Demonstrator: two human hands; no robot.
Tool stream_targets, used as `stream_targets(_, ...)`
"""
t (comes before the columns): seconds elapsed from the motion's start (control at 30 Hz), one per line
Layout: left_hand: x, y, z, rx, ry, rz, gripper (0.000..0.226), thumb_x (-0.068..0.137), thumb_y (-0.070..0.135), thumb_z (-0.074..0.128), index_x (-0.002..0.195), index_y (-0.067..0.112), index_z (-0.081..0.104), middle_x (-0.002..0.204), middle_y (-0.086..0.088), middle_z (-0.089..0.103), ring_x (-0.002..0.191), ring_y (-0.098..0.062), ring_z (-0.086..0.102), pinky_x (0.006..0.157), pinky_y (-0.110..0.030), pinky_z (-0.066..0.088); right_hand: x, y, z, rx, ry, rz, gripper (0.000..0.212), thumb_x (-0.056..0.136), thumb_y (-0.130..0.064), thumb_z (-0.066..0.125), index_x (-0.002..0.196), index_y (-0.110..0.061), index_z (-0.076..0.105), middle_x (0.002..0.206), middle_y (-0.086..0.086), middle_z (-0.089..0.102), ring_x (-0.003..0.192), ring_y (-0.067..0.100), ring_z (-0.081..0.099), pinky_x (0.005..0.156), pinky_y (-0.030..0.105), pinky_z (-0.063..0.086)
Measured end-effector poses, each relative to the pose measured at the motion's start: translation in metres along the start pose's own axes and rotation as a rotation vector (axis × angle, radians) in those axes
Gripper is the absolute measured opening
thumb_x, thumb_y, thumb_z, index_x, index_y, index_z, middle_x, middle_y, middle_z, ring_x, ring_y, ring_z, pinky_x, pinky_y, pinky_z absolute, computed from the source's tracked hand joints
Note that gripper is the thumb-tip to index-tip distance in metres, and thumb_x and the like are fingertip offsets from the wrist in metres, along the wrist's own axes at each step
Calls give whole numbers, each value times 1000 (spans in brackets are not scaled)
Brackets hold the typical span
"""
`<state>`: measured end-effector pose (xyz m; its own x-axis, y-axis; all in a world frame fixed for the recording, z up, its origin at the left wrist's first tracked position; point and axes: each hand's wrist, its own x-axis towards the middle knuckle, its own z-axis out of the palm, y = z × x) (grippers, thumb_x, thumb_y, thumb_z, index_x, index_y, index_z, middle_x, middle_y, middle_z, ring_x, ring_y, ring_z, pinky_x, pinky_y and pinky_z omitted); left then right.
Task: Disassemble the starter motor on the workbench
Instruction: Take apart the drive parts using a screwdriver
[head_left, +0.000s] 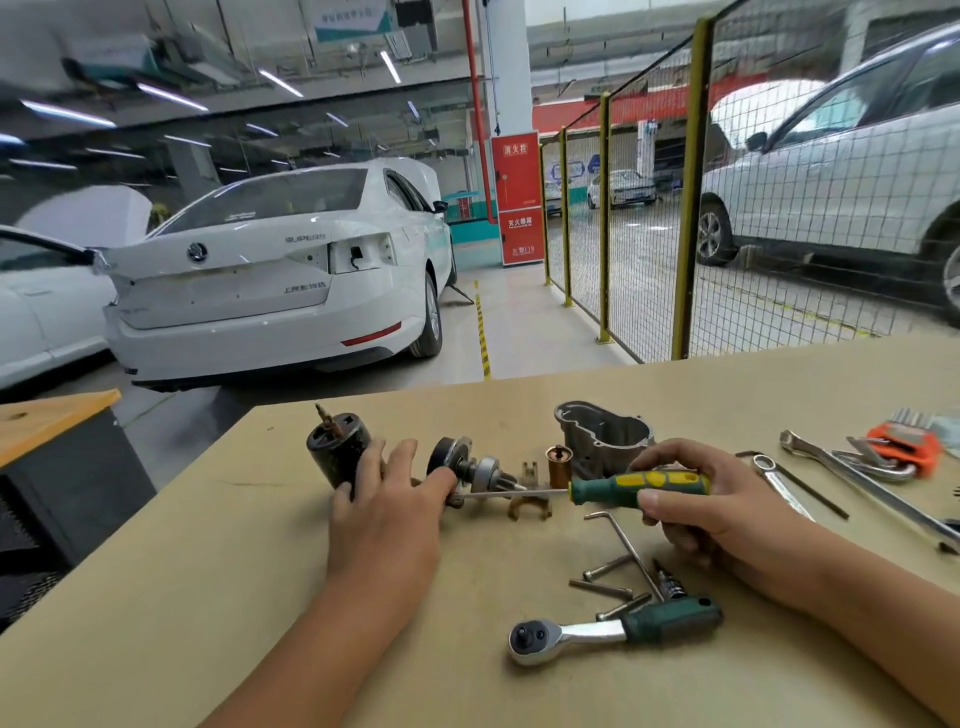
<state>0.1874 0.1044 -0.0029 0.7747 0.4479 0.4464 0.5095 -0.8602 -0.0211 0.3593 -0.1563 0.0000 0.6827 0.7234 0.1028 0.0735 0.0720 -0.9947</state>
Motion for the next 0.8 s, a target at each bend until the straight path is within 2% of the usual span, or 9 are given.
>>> stream_targets(0.07, -2, 5, -3, 44, 53, 20, 24, 100, 27, 58, 119, 43, 59, 163, 4, 33, 155, -29, 15, 111, -50, 35, -1, 0, 1, 9, -2, -18, 35, 75, -17, 83, 107, -18, 69, 78, 18, 64, 53, 22, 47, 44, 27, 41)
stream_targets(0.13, -2, 8, -8, 53, 64, 26, 25, 96, 25, 65, 115, 41, 64, 161, 3, 39, 154, -30, 23, 109, -49, 36, -1, 0, 0, 15, -6, -31, 39, 74, -18, 88, 107, -17, 69, 79, 17, 63, 54, 23, 47, 45, 29, 41)
stream_targets(0.23, -1, 8, -14, 9, 50, 44, 35, 69, 10, 90, 91, 29, 74, 138, -6, 65, 133, -37, 56, 89, -51, 52, -1, 1, 1, 16, -3, -71, 47, 66, -24, 90, 108, -17, 69, 75, 13, 61, 55, 23, 47, 46, 29, 42)
stream_targets(0.3, 0, 8, -14, 11, 97, 88, 42, 53, 1, 95, 81, 23, 74, 125, -10, 71, 120, -40, 65, 80, -53, 56, -2, 2, 0, 12, 9, -108, 51, 63, -26, 91, 108, -17, 69, 72, 10, 61, 55, 23, 47, 48, 29, 43)
stream_targets(0.37, 1, 7, -12, 27, 156, 123, 40, 54, -3, 93, 81, 20, 73, 124, -11, 71, 119, -40, 66, 81, -53, 56, -2, 3, 0, 4, 22, -126, 53, 61, -26, 92, 108, -17, 69, 74, 8, 63, 56, 23, 49, 49, 29, 45)
stream_targets(0.53, 5, 3, -6, 14, 306, 169, 27, 73, -2, 76, 92, 17, 75, 122, -7, 72, 118, -35, 66, 83, -47, 52, 0, 4, -7, 38, 39, -118, 57, 59, -21, 95, 110, -13, 69, 79, 12, 61, 58, 26, 48, 51, 31, 45)
stream_targets(0.63, 6, 2, -5, -13, 267, 179, 31, 62, 5, 92, 83, 18, 75, 121, -8, 73, 114, -36, 67, 78, -46, 53, 0, 5, -10, 44, 31, -106, 57, 59, -21, 95, 110, -12, 69, 78, 11, 62, 57, 26, 49, 52, 32, 46)
stream_targets(0.73, 4, 0, -4, 7, 194, 184, 34, 51, 5, 95, 74, 20, 75, 120, -8, 73, 110, -35, 68, 72, -42, 53, 1, 4, -12, 37, 50, -99, 55, 58, -20, 94, 107, -12, 71, 80, 12, 64, 57, 25, 50, 51, 32, 47)
stream_targets(0.8, 4, -1, -4, 9, 179, 192, 34, 49, 3, 94, 73, 19, 76, 117, -9, 74, 105, -35, 70, 65, -40, 53, 1, 1, -14, 57, 70, -92, 51, 58, -10, 94, 103, -12, 71, 80, 13, 64, 56, 25, 49, 50, 31, 44)
